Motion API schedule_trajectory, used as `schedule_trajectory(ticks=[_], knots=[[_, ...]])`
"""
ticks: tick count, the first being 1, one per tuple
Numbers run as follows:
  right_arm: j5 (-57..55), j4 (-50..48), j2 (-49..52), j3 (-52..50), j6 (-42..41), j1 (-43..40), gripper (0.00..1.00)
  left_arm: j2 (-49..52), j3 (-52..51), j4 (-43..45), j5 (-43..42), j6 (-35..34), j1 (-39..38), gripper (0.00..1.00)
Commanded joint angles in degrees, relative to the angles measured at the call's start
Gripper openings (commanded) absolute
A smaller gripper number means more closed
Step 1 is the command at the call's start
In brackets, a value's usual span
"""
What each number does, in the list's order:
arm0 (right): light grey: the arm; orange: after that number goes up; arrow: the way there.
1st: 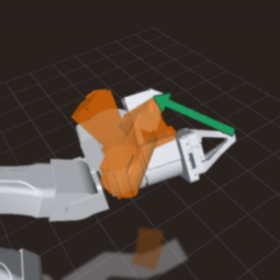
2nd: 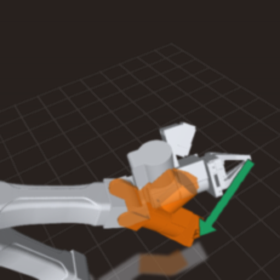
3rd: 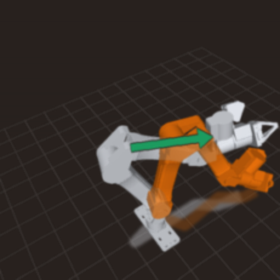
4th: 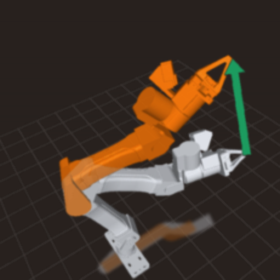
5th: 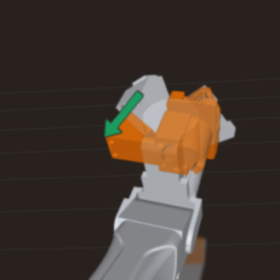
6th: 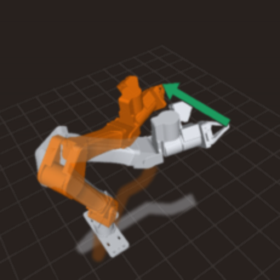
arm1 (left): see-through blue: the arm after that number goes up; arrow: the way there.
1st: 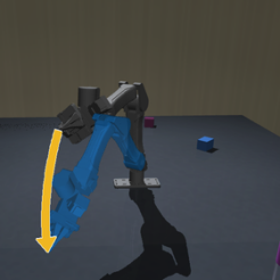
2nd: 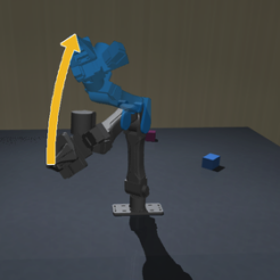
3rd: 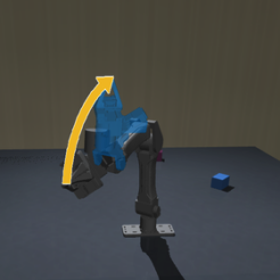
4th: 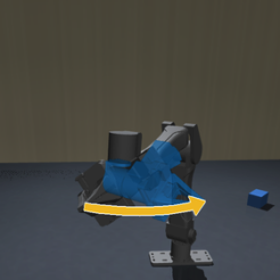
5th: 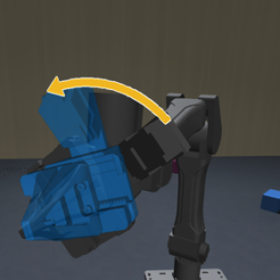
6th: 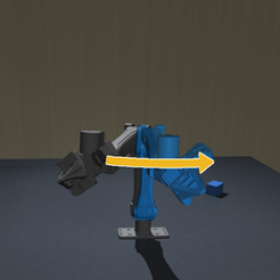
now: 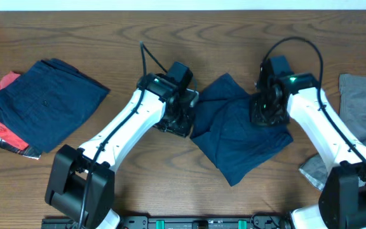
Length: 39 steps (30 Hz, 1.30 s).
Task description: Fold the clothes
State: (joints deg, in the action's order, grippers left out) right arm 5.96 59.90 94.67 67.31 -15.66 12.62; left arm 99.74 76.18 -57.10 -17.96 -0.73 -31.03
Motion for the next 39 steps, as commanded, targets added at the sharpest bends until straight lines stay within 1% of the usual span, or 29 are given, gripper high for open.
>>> schedule_trajectory(ticks=[1, 6, 8, 10, 14, 18, 21, 29, 30, 31, 38, 39], knots=[[2.1, -1.6, 0.9, -4.9, -0.1, 0.2, 0.16, 0.1, -1.7, 0.6, -1.1, 3.7, -1.6, 0.46], [4.2, -6.4, 0.9, -11.6, -0.8, 0.2, 0.12, 0.2, -5.2, 4.8, -1.1, 3.8, -3.5, 0.46], [4.5, -8.6, 0.9, -13.7, -0.7, 0.2, 0.12, 0.2, -6.3, 6.8, -1.1, 3.7, -3.8, 0.47], [3.8, -11.6, 1.0, -15.8, -0.7, 0.2, 0.12, 0.2, -6.8, 8.5, -1.1, 3.7, -3.8, 0.48], [-1.3, -15.8, 1.0, -19.1, -2.2, -0.1, 0.12, 0.2, -6.8, 10.4, -1.1, 4.4, -3.8, 0.50], [-4.3, -16.0, 1.0, -19.7, -3.2, -1.5, 0.12, 0.2, -7.3, 11.0, -1.2, 11.1, -3.8, 0.51], [-4.2, -16.0, 1.0, -19.7, -3.2, -2.8, 0.11, 0.2, -8.4, 11.3, -1.1, 15.2, -3.8, 0.55], [-4.0, -16.3, 1.0, -19.7, -3.2, -3.9, 0.11, 0.2, -9.1, 13.3, -3.0, 15.3, -3.8, 0.57], [-4.0, -16.3, 1.0, -19.7, -3.2, -3.9, 0.11, 0.2, -9.3, 13.6, -3.5, 15.3, -3.8, 0.62], [-4.0, -16.2, 1.0, -19.7, -3.2, -3.9, 0.11, 0.2, -9.4, 14.1, -4.3, 15.3, -3.8, 0.70], [-4.0, -16.2, 1.0, -19.7, -3.2, -3.9, 0.11, 0.2, -12.3, 19.1, -5.6, 15.3, -3.8, 0.72], [-4.0, -16.2, 1.0, -19.7, -3.2, -3.9, 0.11, 0.2, -12.8, 19.4, -5.6, 15.3, -3.8, 0.74]])
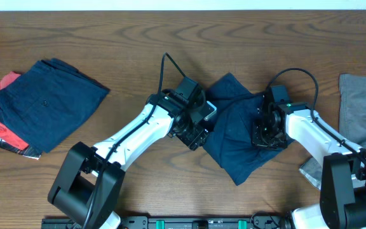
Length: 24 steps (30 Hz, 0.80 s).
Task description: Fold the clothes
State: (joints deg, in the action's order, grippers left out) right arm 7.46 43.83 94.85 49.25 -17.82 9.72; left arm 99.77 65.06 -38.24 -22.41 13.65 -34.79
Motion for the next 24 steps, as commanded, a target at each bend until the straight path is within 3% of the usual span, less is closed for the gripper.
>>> schedule_trajectory(ticks=[1, 15, 17, 20, 22, 24], knots=[[-5.5, -0.2, 0.8, -1.7, -1.0, -1.0, 0.11, 0.2, -2.1, 1.0, -1.2, 0.9, -0.1, 0.74], [-5.5, -0.1, 0.8, -1.7, -1.5, -1.0, 0.10, 0.2, -3.3, 6.5, -4.0, 0.9, -2.4, 0.73], [-5.5, 0.0, 0.8, -1.7, -1.5, -1.0, 0.10, 0.2, -3.3, 6.7, -3.9, 0.9, -2.9, 0.64], [-5.5, 0.1, 0.8, -1.7, -1.5, -1.0, 0.10, 0.2, -3.3, 6.6, -3.9, 0.9, -2.9, 0.27], [-5.5, 0.1, 0.8, -1.7, -1.5, -1.0, 0.10, 0.2, -3.3, 6.6, -3.9, 0.9, -2.9, 0.08], [-5.6, 0.1, 0.8, -1.7, -1.4, -1.0, 0.10, 0.2, -3.3, 6.4, -3.9, 1.0, -2.9, 0.06]])
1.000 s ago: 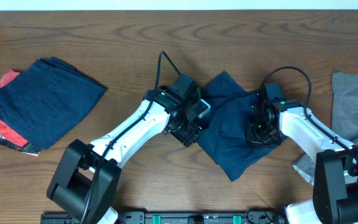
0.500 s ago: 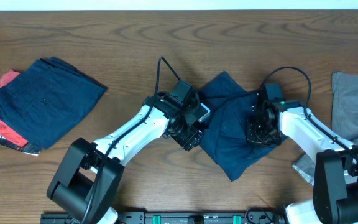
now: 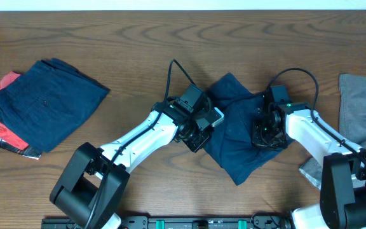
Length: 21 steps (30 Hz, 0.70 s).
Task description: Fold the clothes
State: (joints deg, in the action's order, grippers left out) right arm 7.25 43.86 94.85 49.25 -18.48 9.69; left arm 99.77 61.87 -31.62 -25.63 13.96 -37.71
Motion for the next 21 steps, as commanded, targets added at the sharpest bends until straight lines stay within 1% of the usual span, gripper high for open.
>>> schedule_trajectory(ticks=[1, 2, 3, 5, 7, 9, 10, 13, 15, 18, 20, 21], knots=[[-5.3, 0.1, 0.8, -1.7, -0.8, -1.0, 0.10, 0.2, -0.1, -0.2, 0.2, 1.2, 0.0, 0.06], [-5.3, 0.1, 0.8, -1.7, -0.8, -1.0, 0.11, 0.2, -0.1, -0.2, 2.3, 1.6, 0.0, 0.06], [-5.3, 0.1, 0.8, -1.7, -0.8, -1.0, 0.11, 0.2, -0.1, 0.0, 6.7, 1.9, 0.0, 0.06], [-5.3, 0.1, 0.8, -1.7, -0.8, -1.0, 0.11, 0.2, -0.1, 1.5, 19.1, 1.9, 0.0, 0.06], [-5.5, 0.2, 0.8, -1.7, -0.8, -1.0, 0.10, 0.2, -0.1, 4.1, 28.4, 1.9, 0.2, 0.06], [-5.7, 0.3, 0.8, -1.7, -0.8, -1.2, 0.11, 0.2, -0.1, 6.8, 34.1, 1.8, 0.9, 0.06], [-5.7, 0.3, 0.8, -1.7, -0.8, -1.2, 0.11, 0.2, -0.1, 8.0, 35.5, 1.7, 1.5, 0.06], [-5.8, 0.5, 0.8, -1.7, -0.8, -1.4, 0.11, 0.2, -0.1, 10.1, 36.2, 0.5, 4.3, 0.06], [-5.8, 0.5, 0.8, -1.7, -0.8, -1.5, 0.11, 0.2, -0.1, 10.5, 34.8, -3.2, 6.4, 0.06], [-5.7, 0.5, 0.8, -1.7, -0.8, -1.5, 0.11, 0.2, -0.1, 6.6, 23.8, -3.3, 7.8, 0.06], [-5.7, 0.5, 0.8, -1.7, -0.8, -1.5, 0.11, 0.2, -0.1, 2.8, 16.6, -3.1, 7.8, 0.08], [-5.7, 0.5, 0.8, -1.7, -0.8, -1.5, 0.11, 0.2, -0.1, 1.3, 13.8, -3.1, 7.6, 0.24]])
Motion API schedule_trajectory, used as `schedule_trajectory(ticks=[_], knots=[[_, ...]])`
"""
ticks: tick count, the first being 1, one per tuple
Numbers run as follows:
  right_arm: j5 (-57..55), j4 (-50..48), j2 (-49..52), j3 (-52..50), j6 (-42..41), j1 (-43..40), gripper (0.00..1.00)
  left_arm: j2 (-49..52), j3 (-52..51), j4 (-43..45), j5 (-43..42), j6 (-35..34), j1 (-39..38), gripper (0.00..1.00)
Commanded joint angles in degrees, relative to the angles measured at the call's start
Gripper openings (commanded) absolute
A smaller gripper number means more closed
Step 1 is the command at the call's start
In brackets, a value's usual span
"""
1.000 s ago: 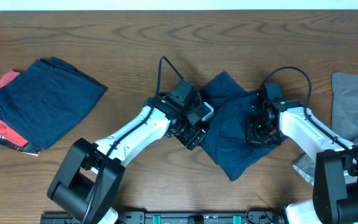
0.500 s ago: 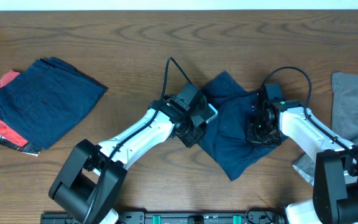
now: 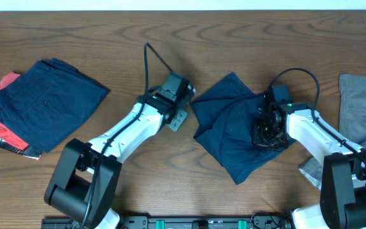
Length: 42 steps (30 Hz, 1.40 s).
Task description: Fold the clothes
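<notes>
A crumpled navy garment [image 3: 230, 137] lies right of the table's middle in the overhead view, one corner pointing down toward the front edge. My left gripper [image 3: 178, 119] hangs just left of the garment's left edge, apart from it, with nothing between its fingers. My right gripper [image 3: 264, 132] points down onto the garment's right part. The wrist hides its fingers, so their grip on the cloth does not show.
A folded navy garment [image 3: 49, 102] rests on a red one at the far left. A grey garment [image 3: 364, 105] lies at the right edge. The wooden table [image 3: 107, 32] stretches behind the arms.
My left gripper was on the navy garment's left edge and now sits further left and back, clear of the cloth. The edge lies flatter. The right gripper has not moved.
First, my left gripper was at the garment's left edge and the right one on its upper right part. Then both were further in and forward, with the cloth bunched narrower. Now the left has drawn off and the right stays on the cloth.
</notes>
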State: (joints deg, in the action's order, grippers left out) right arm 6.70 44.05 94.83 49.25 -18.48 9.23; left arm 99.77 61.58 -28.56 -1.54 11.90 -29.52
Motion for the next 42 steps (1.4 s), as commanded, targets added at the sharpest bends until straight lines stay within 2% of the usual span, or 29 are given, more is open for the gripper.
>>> schedule_trajectory(ticks=[1, 2, 5, 7, 10, 17, 22, 24, 25, 26, 27, 28, 34, 36, 39, 42], knots=[[-5.2, 0.2, 0.8, -1.7, -0.8, -1.0, 0.11, 0.2, 0.2, -3.6, -14.3, -1.0, -0.8, 0.39], [-5.2, 0.1, 0.8, -1.7, -0.8, -1.0, 0.11, 0.2, 0.2, -4.9, -17.7, -1.0, -1.1, 0.47], [-5.2, 0.1, 0.8, -1.7, -0.8, -1.0, 0.11, 0.2, 0.2, -6.6, -23.5, -0.5, -1.9, 0.52], [-5.2, 0.1, 0.8, -1.7, -0.8, -1.0, 0.11, 0.2, 0.2, -6.7, -25.0, 0.6, -2.5, 0.55], [-5.2, 0.2, 0.8, -1.7, -0.8, -1.0, 0.11, 0.2, 0.2, -6.0, -25.0, 2.4, -3.3, 0.69], [-5.2, 0.3, 0.8, -1.7, -0.8, -1.0, 0.11, 0.2, -2.8, -0.7, -25.0, 3.5, -5.1, 0.70], [-5.2, 0.3, 0.8, -1.7, -0.8, -1.0, 0.11, 0.2, -6.4, 6.7, -25.0, 3.5, -6.5, 0.70], [-5.2, 0.3, 0.8, -1.7, -0.8, -1.0, 0.11, 0.2, -6.6, 7.4, -25.0, 3.5, -7.0, 0.64], [-5.2, 0.4, 0.8, -1.7, -0.8, -1.0, 0.11, 0.2, -6.6, 7.5, -24.9, 3.5, -7.2, 0.54], [-5.2, 0.4, 0.8, -1.7, -0.8, -1.0, 0.11, 0.2, -6.6, 7.5, -24.8, 3.7, -7.2, 0.43], [-5.2, 0.5, 0.8, -1.7, -0.8, -1.0, 0.11, 0.2, -6.6, 7.6, -24.4, 4.5, -7.2, 0.19], [-5.2, 0.5, 0.8, -1.7, -0.8, -1.0, 0.11, 0.2, -6.6, 7.7, -22.5, 4.8, -7.1, 0.06], [-5.2, 0.7, 0.8, -1.7, -0.8, -1.0, 0.11, 0.2, -6.6, 12.2, -0.5, 4.8, -6.2, 0.06], [-5.2, 0.9, 0.8, -1.7, -0.8, -1.0, 0.11, 0.2, -6.6, 14.4, 4.0, 4.5, -5.1, 0.06], [-5.2, 1.0, 0.8, -1.7, -0.8, -1.0, 0.11, 0.2, -6.5, 17.2, 4.3, 3.5, -2.4, 0.06], [-5.2, 1.0, 0.8, -1.7, -0.8, -1.0, 0.11, 0.0, -6.4, 16.0, -3.6, 2.6, -0.5, 0.06]])
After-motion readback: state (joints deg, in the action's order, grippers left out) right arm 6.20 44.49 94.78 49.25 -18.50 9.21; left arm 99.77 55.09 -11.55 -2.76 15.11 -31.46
